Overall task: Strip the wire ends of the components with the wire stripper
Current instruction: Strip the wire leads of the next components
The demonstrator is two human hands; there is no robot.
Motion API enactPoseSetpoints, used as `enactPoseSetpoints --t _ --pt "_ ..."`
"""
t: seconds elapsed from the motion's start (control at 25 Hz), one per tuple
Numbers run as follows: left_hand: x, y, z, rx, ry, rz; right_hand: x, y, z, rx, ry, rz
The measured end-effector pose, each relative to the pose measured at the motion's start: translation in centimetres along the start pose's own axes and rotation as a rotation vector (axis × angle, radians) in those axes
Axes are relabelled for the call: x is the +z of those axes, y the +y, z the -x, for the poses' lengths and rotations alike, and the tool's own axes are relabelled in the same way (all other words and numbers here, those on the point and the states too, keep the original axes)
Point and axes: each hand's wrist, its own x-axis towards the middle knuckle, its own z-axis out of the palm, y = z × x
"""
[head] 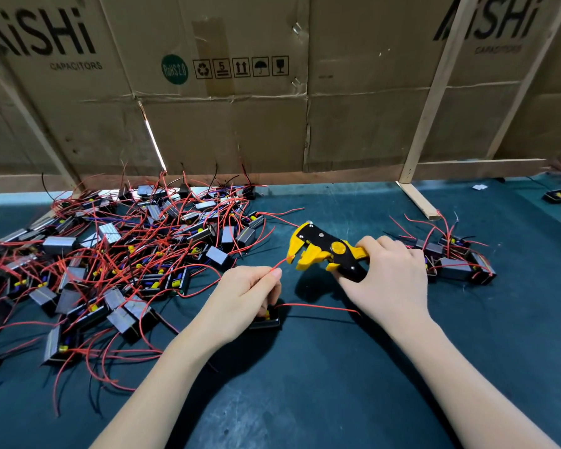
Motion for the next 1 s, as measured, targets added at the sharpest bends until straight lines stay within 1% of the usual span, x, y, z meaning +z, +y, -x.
enactPoseSetpoints --t 0.24,0.72,0.8,0.92,0.96,1.0 --pt "0.2 0.1 0.0 -0.024 0.008 -0.008 -0.5 -0.4 0.0 0.016 0.066 -0.025" --pt "0.1 0.3 0.1 0.000 -0.015 -0.091 -0.8 -0.5 -0.1 -0.012 0.083 -0.002" --pt "0.1 0.3 0.1 -0.039 -0.005 -0.020 -0.7 -0.3 -0.1 0.000 0.088 0.003" --pt "0.4 0.8 -0.2 -0.117 0.066 0.312 -0.7 0.6 -0.4 0.057 0.105 0.002" --pt "0.4 0.8 -0.3 -0.124 0.094 0.397 -0.7 0.9 -0.6 0.081 0.108 -0.004" --pt "0.3 0.7 -0.4 -0.113 0.116 0.433 -0.7 1.2 -0.7 0.104 0.112 -0.010"
